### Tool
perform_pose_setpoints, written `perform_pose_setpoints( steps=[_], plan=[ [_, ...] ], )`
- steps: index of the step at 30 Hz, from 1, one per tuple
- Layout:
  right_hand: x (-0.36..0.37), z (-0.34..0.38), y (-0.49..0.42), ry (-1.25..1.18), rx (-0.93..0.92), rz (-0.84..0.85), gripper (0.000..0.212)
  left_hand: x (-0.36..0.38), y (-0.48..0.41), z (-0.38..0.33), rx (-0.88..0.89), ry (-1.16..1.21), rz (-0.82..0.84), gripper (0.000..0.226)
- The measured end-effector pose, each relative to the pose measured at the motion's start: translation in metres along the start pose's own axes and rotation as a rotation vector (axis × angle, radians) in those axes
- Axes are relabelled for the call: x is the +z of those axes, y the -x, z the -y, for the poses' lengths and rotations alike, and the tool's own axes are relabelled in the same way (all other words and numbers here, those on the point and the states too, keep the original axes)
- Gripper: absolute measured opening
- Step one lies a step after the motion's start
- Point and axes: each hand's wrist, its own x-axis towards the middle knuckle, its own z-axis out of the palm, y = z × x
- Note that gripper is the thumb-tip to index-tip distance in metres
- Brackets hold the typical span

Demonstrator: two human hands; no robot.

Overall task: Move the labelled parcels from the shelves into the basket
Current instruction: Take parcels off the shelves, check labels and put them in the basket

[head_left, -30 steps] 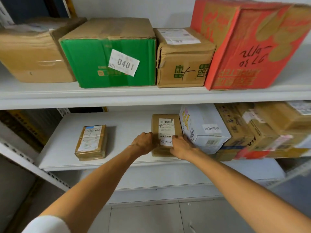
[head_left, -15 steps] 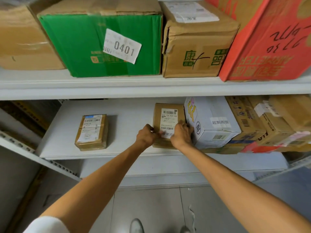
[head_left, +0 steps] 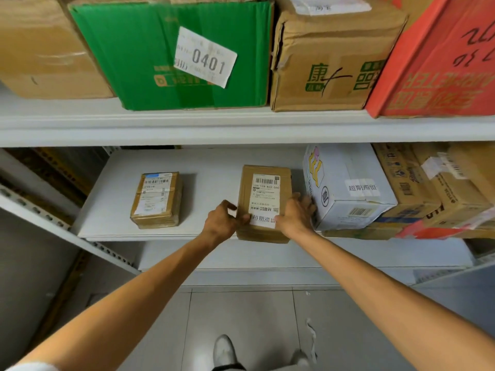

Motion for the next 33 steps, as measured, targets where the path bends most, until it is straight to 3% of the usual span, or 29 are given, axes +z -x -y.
perform_pose_setpoints(
  steps=[4,8,15,20,22,24,26,33],
  plan=[
    [0.001,-0.007,0.002,-0.18,-0.021,0.05,0.055,-0.002,-0.01,-0.008,0.029,0.018,0.076,0.074],
    [-0.006,-0.005,0.005,-0.24,-0.056,0.087,0.052,0.0,-0.016,-0.009,0.043,0.094,0.131,0.089],
    [-0.007,-0.005,0.01,-0.265,0.017,0.149,0.051,0.004,-0.002,0.011,0.022,0.278,0.103,0.076],
    [-0.004,-0.016,0.014,-0.449,0.0,0.224,0.053,-0.005,-0.005,0.011,-0.014,0.346,0.177,0.089],
    [-0.003,-0.017,0.016,-0.507,0.023,0.254,0.061,-0.007,-0.01,0.001,-0.038,0.329,0.223,0.094],
    [-0.005,-0.016,0.018,-0.559,0.065,0.291,0.09,-0.006,-0.012,-0.002,-0.059,0.338,0.233,0.095],
    [-0.007,-0.017,0.02,-0.605,0.068,0.322,0.105,-0.004,-0.011,0.0,-0.072,0.357,0.221,0.091],
    [-0.004,-0.017,0.011,-0.611,0.004,0.292,0.11,-0.006,-0.015,0.009,-0.038,0.335,0.318,0.103]
  ],
)
